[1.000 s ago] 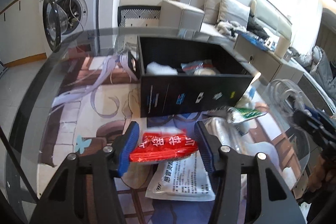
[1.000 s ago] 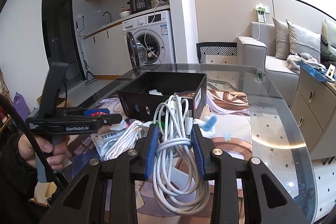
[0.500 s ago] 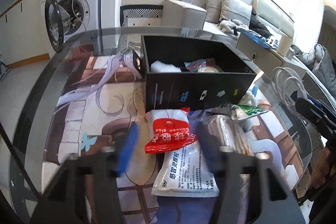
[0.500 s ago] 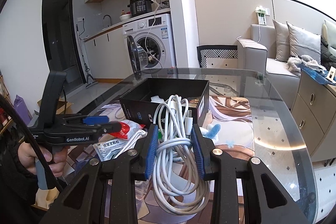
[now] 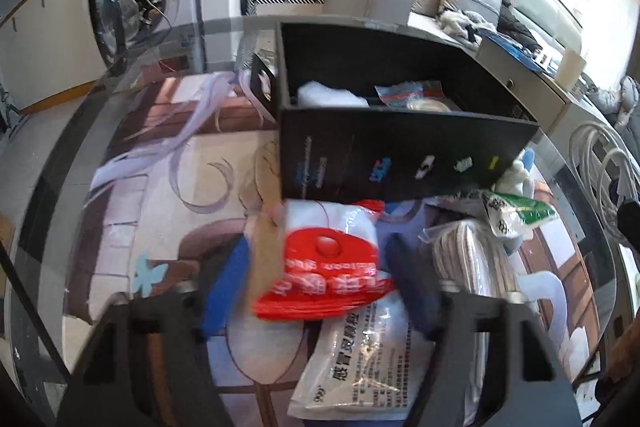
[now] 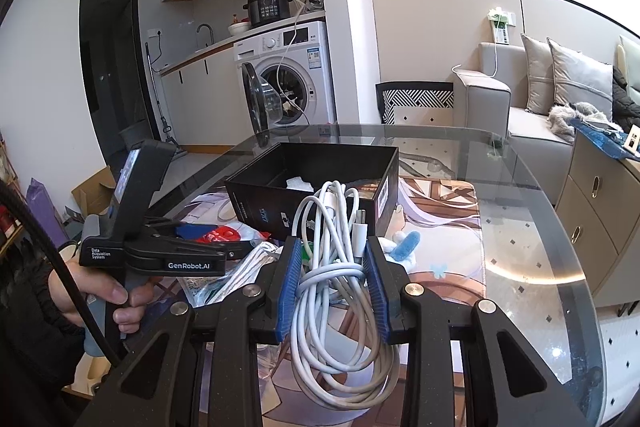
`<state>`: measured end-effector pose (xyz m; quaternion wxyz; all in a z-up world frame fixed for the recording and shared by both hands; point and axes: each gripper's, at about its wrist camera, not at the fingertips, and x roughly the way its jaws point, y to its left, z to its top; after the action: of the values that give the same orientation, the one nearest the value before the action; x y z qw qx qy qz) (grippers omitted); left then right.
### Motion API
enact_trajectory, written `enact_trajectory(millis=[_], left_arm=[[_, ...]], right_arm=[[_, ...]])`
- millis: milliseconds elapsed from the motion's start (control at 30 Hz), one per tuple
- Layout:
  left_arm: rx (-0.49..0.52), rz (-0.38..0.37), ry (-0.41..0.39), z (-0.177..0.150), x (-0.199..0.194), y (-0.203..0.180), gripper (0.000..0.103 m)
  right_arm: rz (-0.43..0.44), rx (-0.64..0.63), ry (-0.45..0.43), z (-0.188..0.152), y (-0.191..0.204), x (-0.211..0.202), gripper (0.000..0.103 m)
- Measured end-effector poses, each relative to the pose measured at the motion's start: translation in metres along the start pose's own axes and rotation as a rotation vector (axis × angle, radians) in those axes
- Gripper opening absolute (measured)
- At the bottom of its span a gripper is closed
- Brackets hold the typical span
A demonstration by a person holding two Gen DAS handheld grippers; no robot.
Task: Organize soft objects
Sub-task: 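Grasp the red balloon glue packet with the left gripper while the right gripper holds the cables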
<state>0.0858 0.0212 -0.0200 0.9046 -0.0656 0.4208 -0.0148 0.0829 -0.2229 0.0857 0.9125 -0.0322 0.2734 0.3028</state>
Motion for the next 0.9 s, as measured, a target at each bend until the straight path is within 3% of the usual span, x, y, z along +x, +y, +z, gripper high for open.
enact_trajectory(millis=[600,900], left_arm=[[-0.008,-0.080,-0.199,0.010,-0.062,0.001,0.053],[0.007,-0.095,-0.250,0.028,-0.072,-0.009,0.053]], right_arm=[[0.001,0.000,-0.025,0.009,0.003,0.004,0.032],[0.013,-0.009,-0.026,0.030,0.006,0.011,0.032]])
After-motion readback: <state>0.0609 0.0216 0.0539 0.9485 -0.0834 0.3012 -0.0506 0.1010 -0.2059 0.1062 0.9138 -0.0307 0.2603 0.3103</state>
